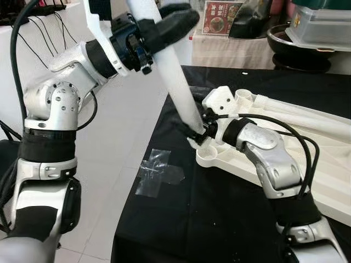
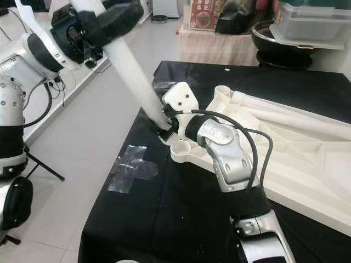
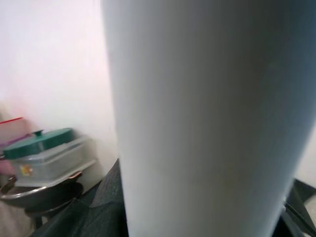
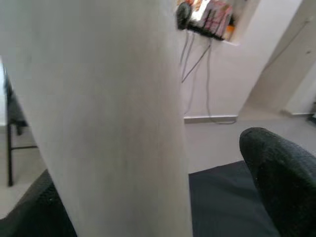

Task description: Building children table

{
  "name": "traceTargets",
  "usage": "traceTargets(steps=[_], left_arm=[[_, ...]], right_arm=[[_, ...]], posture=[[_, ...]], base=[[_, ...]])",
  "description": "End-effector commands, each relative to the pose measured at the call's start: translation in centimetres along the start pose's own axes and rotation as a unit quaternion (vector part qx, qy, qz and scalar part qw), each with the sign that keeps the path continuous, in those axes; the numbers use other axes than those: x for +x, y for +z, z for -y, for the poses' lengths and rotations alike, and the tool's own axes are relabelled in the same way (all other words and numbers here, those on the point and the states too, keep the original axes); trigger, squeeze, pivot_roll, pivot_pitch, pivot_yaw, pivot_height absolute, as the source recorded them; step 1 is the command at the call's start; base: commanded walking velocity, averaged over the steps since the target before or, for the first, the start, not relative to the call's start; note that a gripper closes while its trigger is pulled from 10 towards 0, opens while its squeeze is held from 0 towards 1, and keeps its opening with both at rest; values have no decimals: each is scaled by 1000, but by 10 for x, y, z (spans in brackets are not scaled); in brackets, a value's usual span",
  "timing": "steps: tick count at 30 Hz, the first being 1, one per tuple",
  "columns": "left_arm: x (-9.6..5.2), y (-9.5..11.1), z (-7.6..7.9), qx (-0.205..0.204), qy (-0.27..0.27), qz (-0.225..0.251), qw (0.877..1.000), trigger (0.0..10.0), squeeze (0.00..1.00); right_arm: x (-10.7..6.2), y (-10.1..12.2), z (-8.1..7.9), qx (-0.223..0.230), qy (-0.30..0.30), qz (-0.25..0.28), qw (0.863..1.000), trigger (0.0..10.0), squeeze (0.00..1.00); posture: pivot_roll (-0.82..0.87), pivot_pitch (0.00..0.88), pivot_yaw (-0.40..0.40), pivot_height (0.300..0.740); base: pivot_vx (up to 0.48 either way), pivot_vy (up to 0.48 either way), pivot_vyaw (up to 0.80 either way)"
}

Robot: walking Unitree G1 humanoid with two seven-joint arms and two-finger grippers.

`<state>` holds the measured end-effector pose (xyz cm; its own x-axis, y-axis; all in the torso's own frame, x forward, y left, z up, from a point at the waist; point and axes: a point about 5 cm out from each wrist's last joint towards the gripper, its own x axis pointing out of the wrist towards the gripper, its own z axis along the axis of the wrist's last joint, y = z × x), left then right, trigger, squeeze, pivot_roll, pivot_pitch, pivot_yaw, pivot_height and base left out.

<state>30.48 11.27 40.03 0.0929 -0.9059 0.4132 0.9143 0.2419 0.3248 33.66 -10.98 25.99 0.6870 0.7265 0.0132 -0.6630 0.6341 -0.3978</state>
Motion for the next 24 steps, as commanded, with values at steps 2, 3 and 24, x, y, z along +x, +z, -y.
traceTargets(steps=[2, 3, 24], left_arm=[[2, -22, 8, -27, -41, -51, 997, 0, 0], [3, -25, 9, -27, -44, -53, 997, 0, 0], [25, -29, 13, -20, -50, -19, 998, 0, 0]], right_arm=[[7, 9, 3, -7, 2, -13, 1000, 10000, 0], [10, 9, 0, 1, 10, -18, 1000, 10000, 0], [27, 10, -35, 90, 21, -15, 996, 0, 0]], posture=[[-14, 47, -17, 740], [-19, 48, -22, 740], [-33, 62, -27, 740]], base=[[0, 0, 0], [0, 0, 0], [0, 0, 0]])
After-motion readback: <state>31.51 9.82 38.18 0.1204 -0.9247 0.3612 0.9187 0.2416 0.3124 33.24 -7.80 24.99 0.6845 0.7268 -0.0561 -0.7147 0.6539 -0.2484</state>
